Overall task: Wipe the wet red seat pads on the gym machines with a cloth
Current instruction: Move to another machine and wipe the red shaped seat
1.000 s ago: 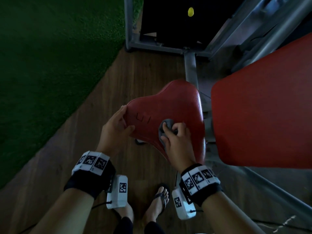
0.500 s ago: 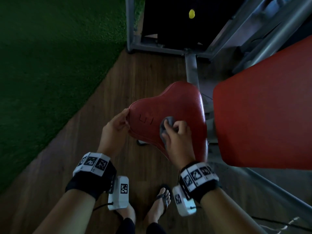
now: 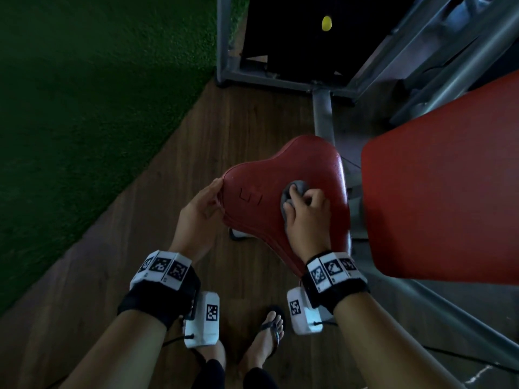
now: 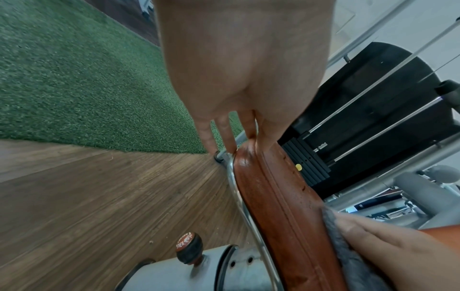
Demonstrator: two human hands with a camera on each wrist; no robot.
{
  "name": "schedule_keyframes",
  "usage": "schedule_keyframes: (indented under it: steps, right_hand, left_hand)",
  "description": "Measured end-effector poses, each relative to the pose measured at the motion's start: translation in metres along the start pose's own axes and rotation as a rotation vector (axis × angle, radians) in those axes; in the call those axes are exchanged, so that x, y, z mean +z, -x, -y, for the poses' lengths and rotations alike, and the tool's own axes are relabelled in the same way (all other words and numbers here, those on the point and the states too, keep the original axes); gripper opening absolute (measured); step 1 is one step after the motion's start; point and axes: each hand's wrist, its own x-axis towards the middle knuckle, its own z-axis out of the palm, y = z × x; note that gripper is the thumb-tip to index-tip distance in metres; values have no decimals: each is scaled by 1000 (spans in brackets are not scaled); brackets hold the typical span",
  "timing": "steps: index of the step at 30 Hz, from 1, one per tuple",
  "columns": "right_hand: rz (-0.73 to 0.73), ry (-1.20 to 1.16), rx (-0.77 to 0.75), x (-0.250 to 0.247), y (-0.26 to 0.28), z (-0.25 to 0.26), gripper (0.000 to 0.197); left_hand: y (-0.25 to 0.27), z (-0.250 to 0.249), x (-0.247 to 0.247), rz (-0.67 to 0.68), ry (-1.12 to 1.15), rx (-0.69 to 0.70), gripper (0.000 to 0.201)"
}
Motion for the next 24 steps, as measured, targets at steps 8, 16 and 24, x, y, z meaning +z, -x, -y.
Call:
schedule_keyframes:
  steps: [8, 16, 24]
  right_hand:
    - [44, -53, -286, 2, -24, 10, 46]
    - [200, -84, -517, -2, -10, -15, 51]
    - [-110, -156, 265, 6, 81, -55, 49]
  left_hand:
    - [1, 6, -4, -29, -93, 86, 60]
    - [1, 9, -4, -12, -267, 114, 61]
    - [3, -6, -5, 19, -600, 169, 63]
